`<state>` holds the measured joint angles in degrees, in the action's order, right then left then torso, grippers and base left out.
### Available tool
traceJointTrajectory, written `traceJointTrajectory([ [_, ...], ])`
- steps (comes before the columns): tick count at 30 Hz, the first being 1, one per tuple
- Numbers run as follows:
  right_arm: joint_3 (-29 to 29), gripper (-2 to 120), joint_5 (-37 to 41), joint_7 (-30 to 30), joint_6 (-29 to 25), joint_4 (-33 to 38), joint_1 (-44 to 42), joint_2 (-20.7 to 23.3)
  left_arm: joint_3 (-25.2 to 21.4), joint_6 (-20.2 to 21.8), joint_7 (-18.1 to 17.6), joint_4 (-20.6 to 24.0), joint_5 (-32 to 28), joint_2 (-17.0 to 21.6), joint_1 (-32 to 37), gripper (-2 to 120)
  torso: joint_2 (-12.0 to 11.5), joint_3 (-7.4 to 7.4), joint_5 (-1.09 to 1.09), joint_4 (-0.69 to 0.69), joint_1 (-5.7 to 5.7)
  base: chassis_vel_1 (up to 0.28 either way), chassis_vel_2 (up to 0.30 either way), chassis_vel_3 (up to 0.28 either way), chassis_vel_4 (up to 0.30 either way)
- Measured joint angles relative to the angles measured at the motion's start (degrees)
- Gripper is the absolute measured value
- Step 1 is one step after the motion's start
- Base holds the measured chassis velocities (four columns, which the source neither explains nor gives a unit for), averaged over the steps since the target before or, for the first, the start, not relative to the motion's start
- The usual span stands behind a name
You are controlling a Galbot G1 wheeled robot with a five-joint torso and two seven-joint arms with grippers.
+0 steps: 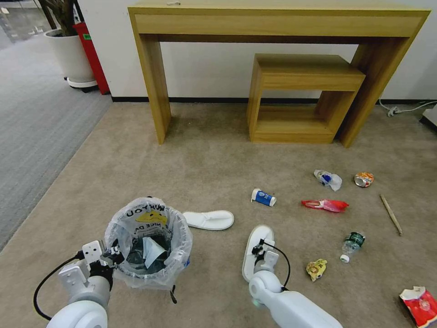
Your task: Pick up the trash bin and place the garbage on the floor into it.
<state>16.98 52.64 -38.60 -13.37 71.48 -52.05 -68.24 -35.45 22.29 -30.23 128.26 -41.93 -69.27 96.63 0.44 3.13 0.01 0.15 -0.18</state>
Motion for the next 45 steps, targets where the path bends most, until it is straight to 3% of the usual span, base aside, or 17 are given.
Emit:
traceJointTrajectory([
  [1, -0.1, 0, -1.1, 1.1, -0.5, 3.7, -0.3, 2.3, -0.1, 0.0, 0.0, 0.1, 0.1, -0.1, 0.1, 1, 0.0, 0.0, 0.0, -0.01, 0.0, 0.0, 0.0, 0.0, 0.0],
  [4, -0.1, 0, -2.0, 1.8, -1.0, 6.4, -0.4, 3.9, -0.2, 0.0, 0.0, 0.3, 0.2, -0.2, 0.2, 1, 0.0, 0.0, -0.01, -0.01, 0.0, 0.0, 0.0, 0.0, 0.0],
  [6, 0.7, 0, -3.1, 3.5, -1.7, 12.8, -0.1, 7.9, -0.2, 0.0, 0.0, 0.8, 0.3, -0.4, 0.4, 1, 0.0, 0.0, 0.0, 0.01, 0.0, 0.0, 0.0, 0.0, 0.0],
  [12, 2.6, 0, -4.4, 5.4, -2.1, 22.7, 2.8, 11.7, -0.1, 0.0, 0.1, 1.5, 0.8, -0.6, 0.8, 1, 0.0, 0.0, 0.01, -0.01, 0.0, 0.0, 0.0, 0.0, 0.0],
  [18, 8.7, 0, -3.7, 10.1, -3.4, 32.9, 14.6, 15.3, 0.0, 0.6, 0.1, 2.8, 0.8, -0.5, 1.7, 1, 0.0, 0.0, -0.02, -0.02, 0.01, 0.0, 0.0, 0.0, 0.0],
  [28, 17.7, 0, 1.0, 17.7, -7.0, 36.3, 27.2, 14.9, 0.2, 0.9, 0.1, 3.3, 1.0, -0.6, 1.7, 1, 0.0, 0.0, -0.02, 0.0, 0.0, 0.0, 0.0, 0.0, 0.0],
  [33, 24.5, 0, 2.6, 23.4, -10.8, 37.2, 35.4, 12.1, 0.0, 1.0, 0.0, 3.5, 1.0, -0.6, 1.5, 1, 0.0, 0.0, -0.02, -0.01, 0.0, 0.0, 0.0, 0.0, 0.0],
  [45, 32.4, 0, 3.8, 33.3, -16.1, 34.0, 40.6, 7.8, -0.5, 1.0, -0.2, 4.4, 0.7, -0.7, 1.6, 1, 0.0, 0.0, -0.02, 0.0, 0.0, 0.0, 0.0, 0.0, 0.0],
])
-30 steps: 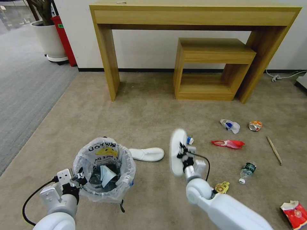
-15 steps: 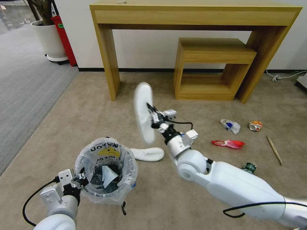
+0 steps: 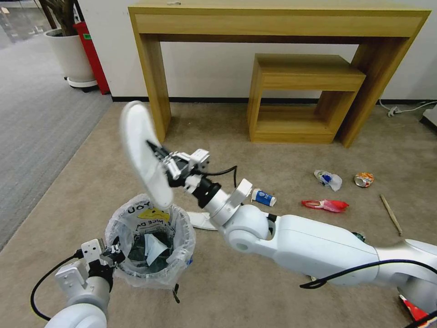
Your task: Pick up the trash bin and place the garbage on the floor into it.
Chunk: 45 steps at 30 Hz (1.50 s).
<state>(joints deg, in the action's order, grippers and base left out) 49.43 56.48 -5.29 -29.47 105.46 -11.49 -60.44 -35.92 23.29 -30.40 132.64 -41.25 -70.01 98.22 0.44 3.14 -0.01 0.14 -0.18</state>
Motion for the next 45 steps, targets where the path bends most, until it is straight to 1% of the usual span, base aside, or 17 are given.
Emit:
traceJointTrajectory([
  [6, 3.3, 0, -2.3, 4.8, -3.4, -4.1, -1.5, -1.5, -0.1, 0.1, -0.1, 1.0, -0.4, 0.0, 0.4, 1, 0.0, 0.0, 0.0, 0.0, 0.0, 0.0, 0.0, 0.0, 0.0],
  [15, 3.9, 0, -5.0, 8.8, -5.8, -9.4, -4.2, -4.1, -0.2, 0.2, -0.2, 2.0, -0.5, -0.2, 1.2, 1, 0.0, 0.0, 0.0, 0.0, 0.0, 0.0, 0.0, 0.0, 0.0],
  [21, 3.8, 0, -9.3, 10.9, -7.3, -14.1, -6.0, -7.2, -0.6, 0.2, -0.2, 2.8, -0.5, -0.3, 1.9, 1, 0.0, 0.0, 0.01, -0.01, 0.0, 0.0, 0.0, 0.0, 0.0],
  [24, 3.5, 0, -10.1, 12.1, -7.6, -15.1, -6.5, -7.2, -0.8, 0.2, -0.2, 3.0, -0.6, -0.2, 2.1, 1, 0.0, 0.0, 0.0, -0.01, 0.0, 0.0, 0.0, 0.0, 0.0],
  [26, 3.3, 3, -10.3, 12.5, -7.6, -15.3, -6.8, -7.0, -0.9, 0.2, -0.2, 3.1, -0.7, 0.0, 2.1, 1, 0.0, 0.0, 0.01, -0.01, -0.01, 0.0, 0.0, 0.0, 0.0],
  [29, 2.6, 16, -10.8, 13.8, -7.6, -16.2, -7.9, -6.1, -1.0, 0.2, -0.2, 3.2, -0.9, 0.2, 2.0, 1, 0.0, 0.0, 0.0, 0.0, -0.01, 0.0, 0.0, 0.0, 0.0],
  [30, 2.6, 16, -10.8, 13.8, -7.6, -16.2, -7.9, -6.1, -1.0, 0.2, -0.2, 3.2, -0.9, 0.2, 2.0, 1, 0.0, 0.0, 0.0, 0.0, -0.01, 0.0, 0.0, 0.0, 0.0],
  [32, 2.1, 27, -11.2, 14.3, -7.9, -17.0, -8.7, -5.8, -1.0, 0.2, -0.2, 3.1, -1.0, 0.2, 1.8, 1, 0.0, 0.0, 0.01, 0.0, -0.01, 0.0, 0.0, 0.0, 0.0],
  [34, 2.0, 29, -11.3, 14.4, -7.9, -17.0, -9.0, -5.6, -1.0, 0.2, -0.2, 3.1, -1.0, 0.2, 1.7, 1, 0.0, 0.0, 0.01, 0.0, -0.01, 0.0, 0.0, 0.0, 0.0],
  [36, 1.6, 41, -11.5, 14.5, -8.0, -17.1, -9.4, -5.1, -1.0, 0.2, -0.2, 2.8, -1.1, 0.4, 1.6, 1, 0.0, 0.0, 0.01, 0.0, -0.01, 0.0, 0.0, 0.0, 0.0],
  [37, 1.6, 41, -11.5, 14.5, -8.0, -17.1, -9.4, -5.1, -1.0, 0.2, -0.2, 2.8, -1.1, 0.4, 1.6, 1, 0.0, 0.0, 0.01, 0.0, -0.01, 0.0, 0.0, 0.0, 0.0],
  [39, 0.9, 51, -11.5, 14.4, -8.0, -16.8, -9.4, -5.1, -1.0, 0.1, -0.2, 2.6, -1.2, 0.6, 1.3, 1, 0.0, 0.0, 0.01, 0.0, -0.01, 0.0, 0.0, 0.0, 0.0],
  [40, 0.4, 56, -11.5, 14.1, -8.0, -16.6, -9.4, -5.2, -1.0, 0.1, -0.2, 2.5, -1.3, 0.6, 1.2, 1, 0.0, 0.0, 0.01, 0.0, -0.01, 0.0, 0.0, 0.0, 0.0],
  [41, 0.4, 56, -11.5, 14.1, -8.0, -16.6, -9.4, -5.2, -1.0, 0.1, -0.2, 2.5, -1.3, 0.6, 1.2, 1, 0.0, 0.0, 0.01, 0.0, -0.01, 0.0, 0.0, 0.0, 0.0],
  [43, -1.0, 67, -11.0, 11.8, -7.6, -15.4, -9.4, -5.6, -1.0, 0.1, -0.2, 2.1, -1.3, 0.6, 1.0, 1, 0.0, 0.0, 0.01, -0.01, -0.01, 0.0, 0.0, 0.0, 0.0],
  [44, -1.0, 67, -11.0, 11.8, -7.6, -15.4, -9.4, -5.6, -1.0, 0.1, -0.2, 2.1, -1.3, 0.6, 1.0, 1, 0.0, 0.0, 0.01, -0.01, -0.01, 0.0, 0.0, 0.0, 0.0],
  [45, -1.6, 72, -10.5, 10.2, -7.1, -14.8, -9.4, -5.6, -1.0, 0.1, -0.2, 1.9, -1.3, 0.6, 0.9, 1, 0.0, 0.0, 0.01, -0.02, -0.01, 0.0, 0.0, 0.0, 0.0],
])
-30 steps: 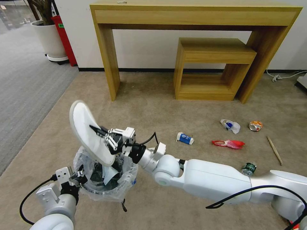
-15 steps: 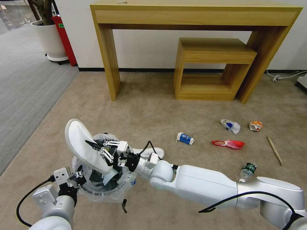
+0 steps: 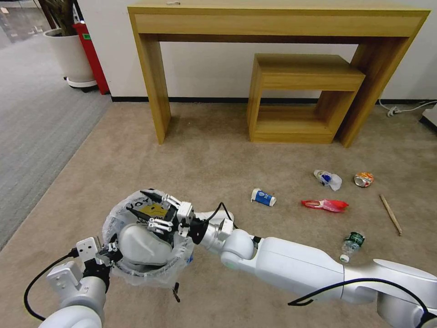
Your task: Pick up the trash bin and place the garbage on the floor into it.
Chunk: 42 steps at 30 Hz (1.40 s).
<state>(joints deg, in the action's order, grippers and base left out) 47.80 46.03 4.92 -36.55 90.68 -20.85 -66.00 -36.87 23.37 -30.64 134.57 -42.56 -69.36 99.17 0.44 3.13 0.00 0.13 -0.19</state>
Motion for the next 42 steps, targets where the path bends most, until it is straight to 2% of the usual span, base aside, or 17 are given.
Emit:
traceJointTrajectory([
  [2, -1.6, 84, 1.5, -3.6, 1.4, 1.6, -0.1, 0.9, 0.0, 0.0, 0.0, -0.4, 0.0, 0.1, -0.2, 1, 0.0, 0.0, 0.0, 0.0, 0.0, 0.0, 0.0, 0.0, 0.0],
  [6, -3.3, 92, 2.9, -7.0, 2.8, 2.9, -0.6, 2.1, -0.1, 0.0, 0.0, -0.6, 0.0, 0.3, -0.3, 1, 0.0, 0.0, 0.0, 0.01, 0.0, 0.0, 0.0, 0.0, 0.0],
  [8, -6.3, 99, 5.3, -11.8, 5.7, 5.3, -1.7, 4.3, -0.3, -0.1, 0.0, -0.8, -0.1, 0.7, -0.3, 1, 0.0, 0.0, 0.0, 0.0, 0.0, 0.0, 0.0, 0.0, 0.0],
  [15, -14.2, 100, 7.7, -19.6, 9.8, 7.4, -4.8, 8.9, -0.6, -0.2, 0.0, -1.4, -0.4, 1.3, -0.7, 1, 0.0, 0.0, 0.02, 0.01, 0.0, 0.0, 0.0, 0.0, 0.0],
  [17, -17.8, 100, 7.7, -22.8, 12.4, 8.1, -6.7, 11.5, -0.7, -0.2, 0.0, -1.6, -0.7, 1.5, -1.0, 1, 0.0, 0.0, 0.01, 0.02, 0.0, 0.0, 0.0, 0.0, 0.0],
  [20, -20.6, 100, 7.0, -24.5, 13.4, 8.3, -8.7, 13.6, -0.9, -0.2, 0.0, -1.9, -0.9, 1.8, -1.3, 1, 0.0, 0.0, 0.01, 0.02, 0.0, 0.0, 0.0, 0.0, 0.0],
  [33, -31.1, 100, 1.3, -21.8, 8.8, 8.9, -17.3, 20.2, -1.1, -0.2, -0.3, -2.4, -1.6, 2.7, -1.5, 1, 0.0, 0.0, 0.01, 0.01, 0.01, 0.0, 0.0, 0.0, 0.0],
  [42, -33.7, 100, -0.3, -19.4, 8.7, 8.0, -20.3, 21.2, -2.4, -0.2, -0.7, -2.9, -2.6, 3.6, -1.7, 1, 0.0, 0.0, -0.01, 0.01, 0.01, 0.0, 0.0, 0.0, 0.0],
])
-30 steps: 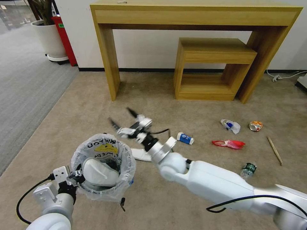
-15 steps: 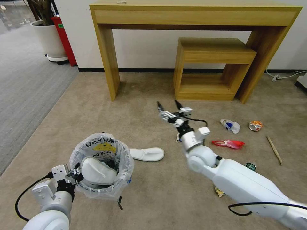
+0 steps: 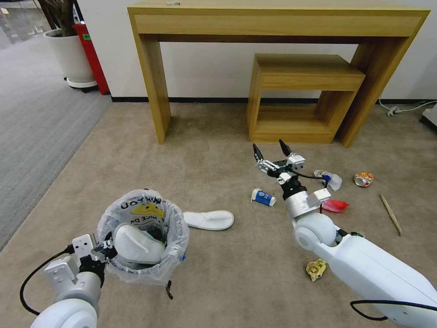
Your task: Pick up the trash bin and place the garbage on the floor into it.
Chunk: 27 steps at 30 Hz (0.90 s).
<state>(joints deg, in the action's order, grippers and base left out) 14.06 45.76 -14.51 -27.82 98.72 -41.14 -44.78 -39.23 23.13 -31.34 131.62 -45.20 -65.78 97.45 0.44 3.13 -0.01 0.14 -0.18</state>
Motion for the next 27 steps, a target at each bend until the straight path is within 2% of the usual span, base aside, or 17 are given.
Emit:
traceJointTrajectory([
  [20, -0.9, 100, -1.3, 0.3, -0.3, -1.0, -2.9, -1.6, -8.8, -0.6, -0.5, -2.1, -4.5, 2.6, 0.4, 1, 0.0, 0.0, 0.0, 0.0, 0.0, 0.0, 0.0, 0.0, 0.0],
  [27, -3.5, 100, -2.5, 0.3, -0.4, -1.5, -6.2, -1.4, -11.1, -0.5, -0.5, -2.2, -5.4, 3.2, 0.6, 1, 0.0, 0.0, 0.0, 0.01, 0.0, 0.0, 0.0, 0.0, 0.0],
])
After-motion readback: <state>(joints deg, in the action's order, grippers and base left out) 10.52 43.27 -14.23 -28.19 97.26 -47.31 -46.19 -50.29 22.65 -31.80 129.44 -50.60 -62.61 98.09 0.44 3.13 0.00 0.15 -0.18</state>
